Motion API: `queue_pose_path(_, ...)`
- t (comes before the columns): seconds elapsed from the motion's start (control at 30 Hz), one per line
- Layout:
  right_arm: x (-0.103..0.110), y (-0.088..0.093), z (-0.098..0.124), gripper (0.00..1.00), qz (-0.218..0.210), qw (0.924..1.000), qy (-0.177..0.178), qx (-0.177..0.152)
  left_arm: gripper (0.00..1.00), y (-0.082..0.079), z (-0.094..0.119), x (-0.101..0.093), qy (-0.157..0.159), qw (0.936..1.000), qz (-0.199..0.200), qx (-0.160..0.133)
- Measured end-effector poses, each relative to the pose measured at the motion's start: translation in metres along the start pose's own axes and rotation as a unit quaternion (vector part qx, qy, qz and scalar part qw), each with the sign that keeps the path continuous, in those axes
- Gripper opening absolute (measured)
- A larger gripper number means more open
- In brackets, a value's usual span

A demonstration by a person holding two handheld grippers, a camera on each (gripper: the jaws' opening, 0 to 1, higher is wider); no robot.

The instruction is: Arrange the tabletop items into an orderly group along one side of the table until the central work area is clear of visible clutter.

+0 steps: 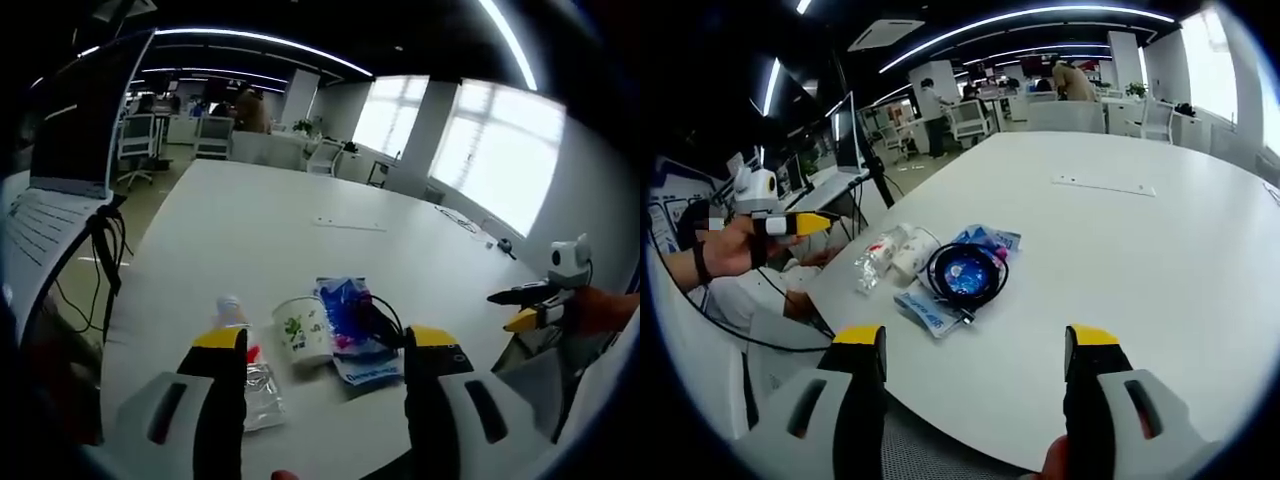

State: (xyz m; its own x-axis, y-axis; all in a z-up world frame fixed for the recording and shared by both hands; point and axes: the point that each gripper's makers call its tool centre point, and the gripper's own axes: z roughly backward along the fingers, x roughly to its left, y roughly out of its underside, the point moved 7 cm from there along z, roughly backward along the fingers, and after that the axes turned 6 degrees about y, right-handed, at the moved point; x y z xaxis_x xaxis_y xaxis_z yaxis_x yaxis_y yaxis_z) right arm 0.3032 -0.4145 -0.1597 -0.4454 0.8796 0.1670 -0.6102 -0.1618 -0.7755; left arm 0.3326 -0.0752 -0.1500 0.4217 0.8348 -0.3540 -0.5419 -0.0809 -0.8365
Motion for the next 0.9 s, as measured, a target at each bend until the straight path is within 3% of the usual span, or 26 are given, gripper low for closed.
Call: queue_pose_path(0.9, 0.007, 0.007, 0.011, 0.73, -0.008, 0.9999, 0.013, 0.006, 0.60, 0.021, -0.013, 0.047, -0.042, 0.9977, 0.038, 0.037)
